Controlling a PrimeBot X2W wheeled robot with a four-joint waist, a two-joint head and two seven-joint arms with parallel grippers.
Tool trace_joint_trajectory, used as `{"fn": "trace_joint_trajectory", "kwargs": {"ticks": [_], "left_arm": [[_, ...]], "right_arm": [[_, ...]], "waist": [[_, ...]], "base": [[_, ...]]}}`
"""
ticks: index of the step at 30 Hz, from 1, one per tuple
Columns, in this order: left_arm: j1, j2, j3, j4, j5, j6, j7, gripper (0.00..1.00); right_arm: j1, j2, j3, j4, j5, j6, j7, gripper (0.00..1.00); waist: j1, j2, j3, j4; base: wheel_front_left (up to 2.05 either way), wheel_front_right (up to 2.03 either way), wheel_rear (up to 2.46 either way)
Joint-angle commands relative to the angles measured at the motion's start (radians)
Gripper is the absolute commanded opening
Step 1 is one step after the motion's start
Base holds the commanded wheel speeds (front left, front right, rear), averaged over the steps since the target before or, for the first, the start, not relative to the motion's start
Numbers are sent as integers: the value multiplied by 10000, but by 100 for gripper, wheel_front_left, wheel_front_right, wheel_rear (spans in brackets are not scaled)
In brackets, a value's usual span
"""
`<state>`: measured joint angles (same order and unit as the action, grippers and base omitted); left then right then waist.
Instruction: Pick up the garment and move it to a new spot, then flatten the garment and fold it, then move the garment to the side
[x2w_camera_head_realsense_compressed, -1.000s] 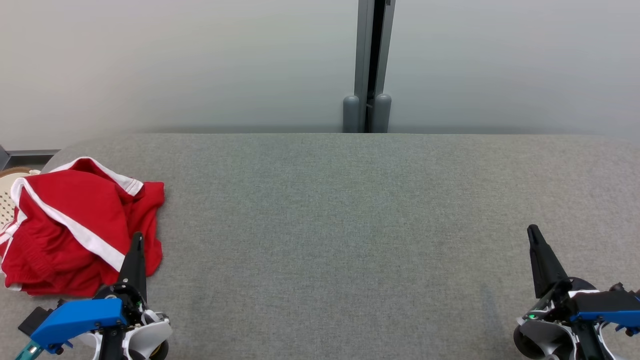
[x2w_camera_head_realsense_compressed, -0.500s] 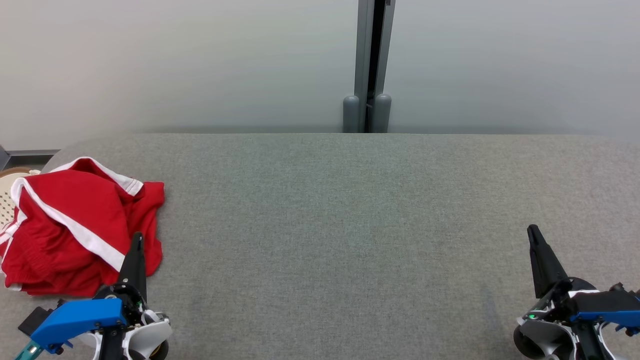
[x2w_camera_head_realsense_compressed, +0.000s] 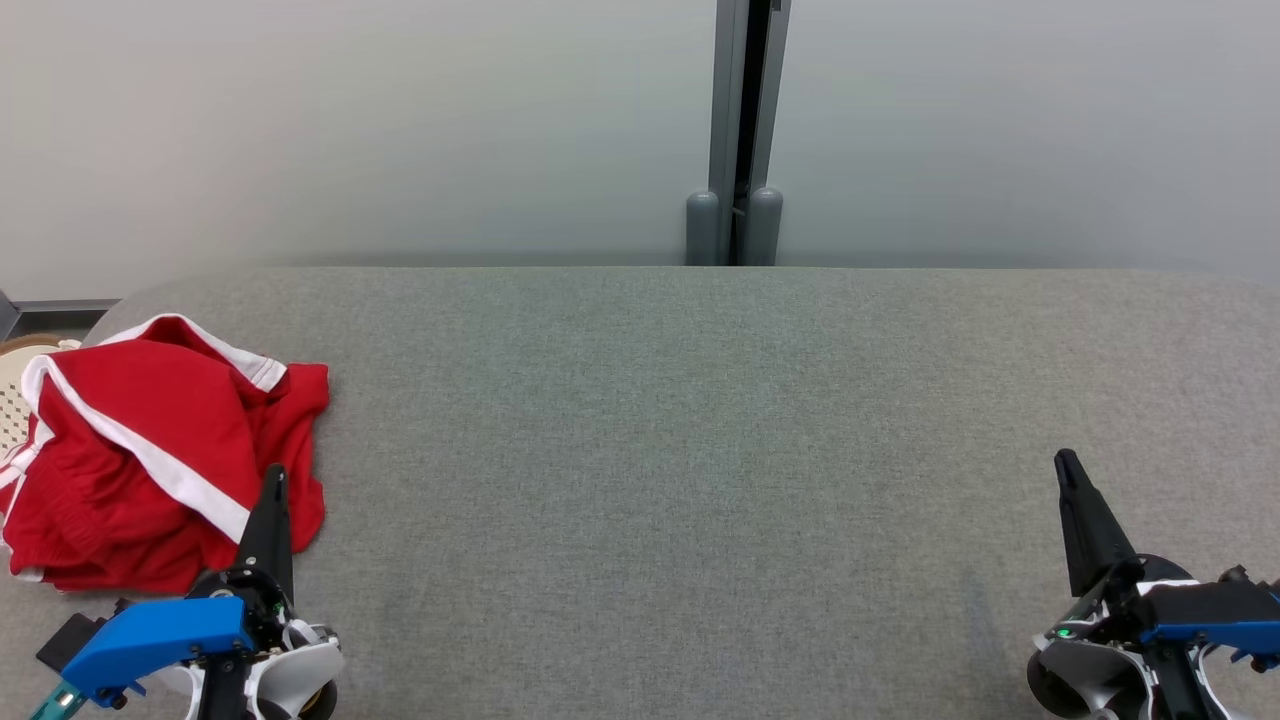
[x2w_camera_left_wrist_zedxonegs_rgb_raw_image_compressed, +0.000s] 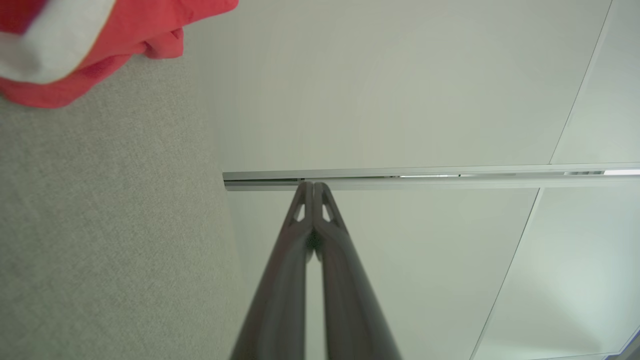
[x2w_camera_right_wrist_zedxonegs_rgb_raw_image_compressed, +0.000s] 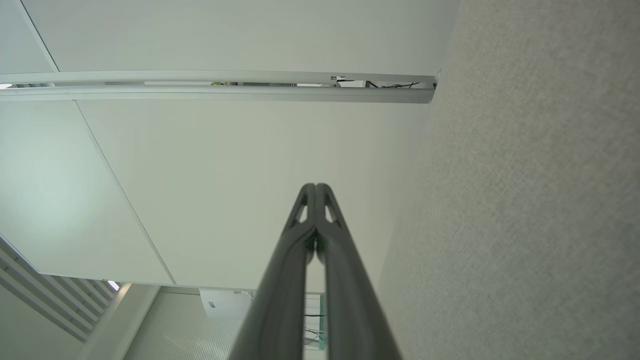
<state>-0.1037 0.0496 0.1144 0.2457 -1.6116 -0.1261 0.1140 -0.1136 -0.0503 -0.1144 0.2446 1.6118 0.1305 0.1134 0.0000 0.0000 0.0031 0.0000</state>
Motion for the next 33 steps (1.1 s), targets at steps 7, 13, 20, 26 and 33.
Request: {"fn": "trace_joint_trajectory", "kwargs": {"ticks": [7, 13, 20, 26, 33], "left_arm": [[-96, 12, 14, -45, -28, -86, 36, 0], [-96, 12, 13, -45, -28, -87, 36, 0], [-96, 12, 13, -46, -28, -87, 36, 0], [-96, 12, 13, -46, -28, -87, 35, 0], [-96, 12, 13, -46, -28, -87, 35, 0]], "right_arm": [[110, 2, -21, -34, 25, 4, 45, 0], [110, 2, -21, -34, 26, 4, 45, 0], [110, 2, -21, -34, 25, 4, 45, 0], [110, 2, -20, -34, 25, 4, 45, 0], [110, 2, -20, -34, 25, 4, 45, 0]], "waist": [[0, 0, 0, 0], [0, 0, 0, 0], [0, 0, 0, 0], [0, 0, 0, 0], [0, 0, 0, 0]], "base": [[0, 0, 0], [0, 0, 0], [0, 0, 0], [0, 0, 0], [0, 0, 0]]}}
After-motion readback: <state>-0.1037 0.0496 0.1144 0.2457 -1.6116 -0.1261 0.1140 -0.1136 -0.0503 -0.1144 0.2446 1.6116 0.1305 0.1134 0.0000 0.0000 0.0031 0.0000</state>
